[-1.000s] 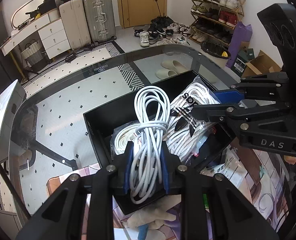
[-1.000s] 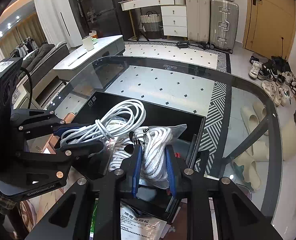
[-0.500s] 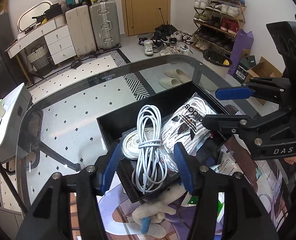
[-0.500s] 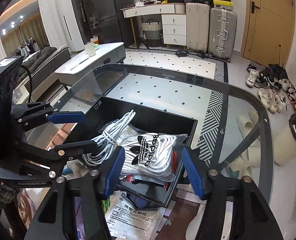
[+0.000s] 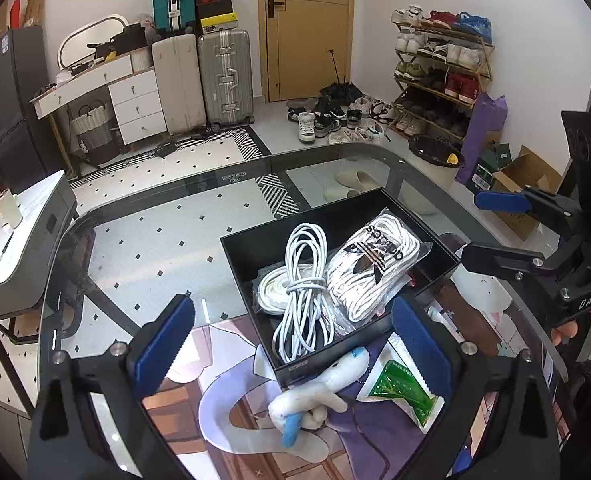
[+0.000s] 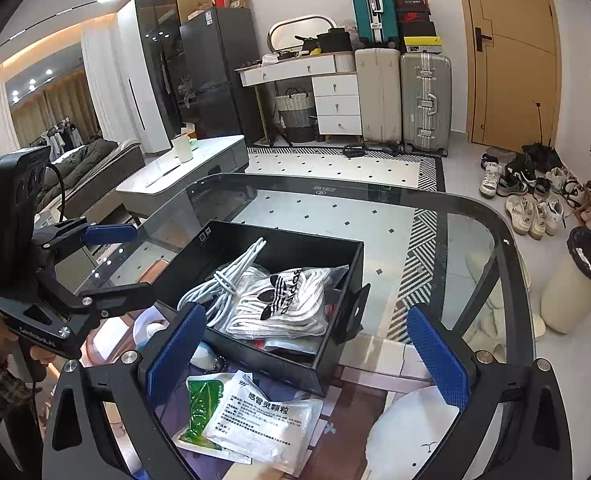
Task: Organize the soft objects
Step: 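Withdraw both open tools from the box toward the remaining items, then grasp the white plush toy with the left tool while the right tool grasps the white medicine packet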
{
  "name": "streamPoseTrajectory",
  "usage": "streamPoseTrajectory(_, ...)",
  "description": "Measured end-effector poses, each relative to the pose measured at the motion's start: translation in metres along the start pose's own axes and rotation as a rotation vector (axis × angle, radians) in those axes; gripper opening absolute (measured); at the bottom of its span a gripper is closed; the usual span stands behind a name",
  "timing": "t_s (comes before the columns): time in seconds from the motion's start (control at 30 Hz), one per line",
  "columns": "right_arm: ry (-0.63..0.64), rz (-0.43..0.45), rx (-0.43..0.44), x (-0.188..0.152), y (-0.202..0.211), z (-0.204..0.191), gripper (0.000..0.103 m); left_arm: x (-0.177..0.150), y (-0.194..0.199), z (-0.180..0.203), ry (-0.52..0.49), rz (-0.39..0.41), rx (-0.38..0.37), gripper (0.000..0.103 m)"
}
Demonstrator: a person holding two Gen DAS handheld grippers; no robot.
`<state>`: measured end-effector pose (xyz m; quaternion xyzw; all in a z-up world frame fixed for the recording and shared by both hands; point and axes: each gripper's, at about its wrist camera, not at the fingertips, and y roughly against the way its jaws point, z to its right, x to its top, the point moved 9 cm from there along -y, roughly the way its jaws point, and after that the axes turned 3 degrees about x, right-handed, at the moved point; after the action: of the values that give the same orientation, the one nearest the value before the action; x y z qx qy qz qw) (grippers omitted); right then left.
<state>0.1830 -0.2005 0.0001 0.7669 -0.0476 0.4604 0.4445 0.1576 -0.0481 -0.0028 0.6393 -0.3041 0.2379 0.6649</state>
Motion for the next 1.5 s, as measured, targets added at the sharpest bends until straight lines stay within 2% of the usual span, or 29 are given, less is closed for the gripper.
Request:
streamPoseTrajectory(0.23,0.000,0.057,-0.018,-0.014,0.010,0.004,0.102,-0.006,0.008,-0.004,0.035,0.025,-0.027,0.103)
streamPoseTrajectory(0.63,0.013,0.035,0.005,-0.049,-0.002,-0.002,0.102,-0.029,0.001,-0.005,0.028,0.011,-0.003,0.103)
streamPoseTrajectory(0.9,0.037,0.071,-0.016,-0.057,0.001,-0.002,0.102,-0.046,-0.004,-0.007,0.032,0.019,-0.021,0.103)
streamPoseTrajectory(1.33,0.051,0.039,0.020,-0.071,-0.007,-0.008,0.102,-0.067,-0.013,-0.003,0.027,-0.009,-0.034,0.103)
streamPoseTrajectory(1.5,0.086,-0.020,0.012,-0.078,-0.016,-0.016,0.102,-0.070,-0.015,0.001,0.022,-0.013,-0.047,0.103)
